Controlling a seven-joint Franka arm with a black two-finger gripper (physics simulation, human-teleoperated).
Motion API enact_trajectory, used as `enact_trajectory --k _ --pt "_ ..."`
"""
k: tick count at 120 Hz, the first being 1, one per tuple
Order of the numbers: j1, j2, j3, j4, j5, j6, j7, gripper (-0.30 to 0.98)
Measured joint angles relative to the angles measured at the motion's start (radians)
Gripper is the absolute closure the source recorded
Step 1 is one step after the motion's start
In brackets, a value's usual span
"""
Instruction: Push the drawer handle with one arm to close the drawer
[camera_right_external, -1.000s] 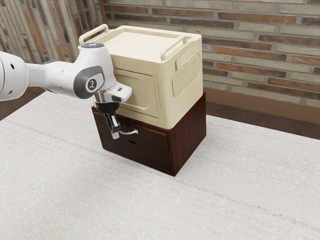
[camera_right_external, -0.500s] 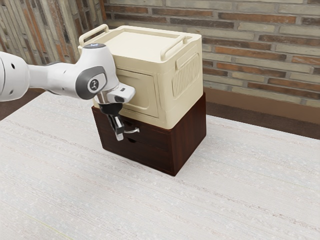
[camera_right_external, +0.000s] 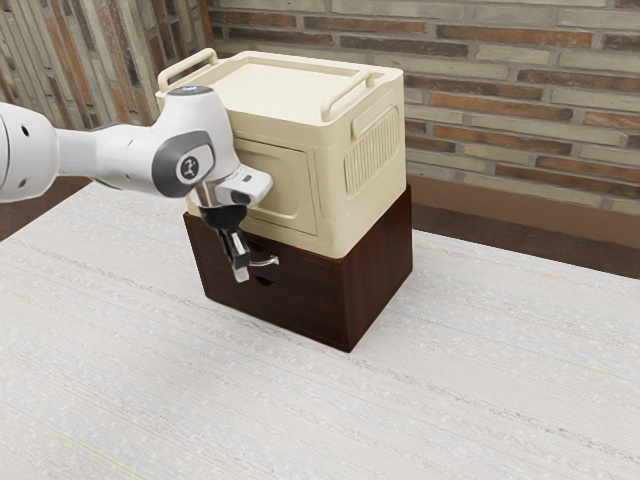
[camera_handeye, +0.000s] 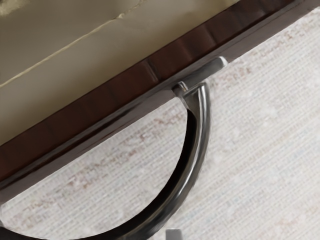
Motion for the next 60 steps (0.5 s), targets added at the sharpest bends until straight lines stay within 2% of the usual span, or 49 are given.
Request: enact_trajectory --k 7,13,26,35,60 --pt "-0.014 -0.075 0.000 -0.022 -0.075 -0.033 -0.066 0.71" --pt "-0.048 -0.158 -0.008 -0.032 -0.114 -0.074 -0.120 0.76" --pt "-0.188 -0.329 -0.008 -0.034 -0.149 -0.190 -0.228 0.78" --pt "-0.151 -0.407 0.001 -0.013 -0.159 -0.269 -0.288 0.78" --pt "-0.118 -0.423 0.061 0.098 -0.149 -0.466 -0.270 0.35"
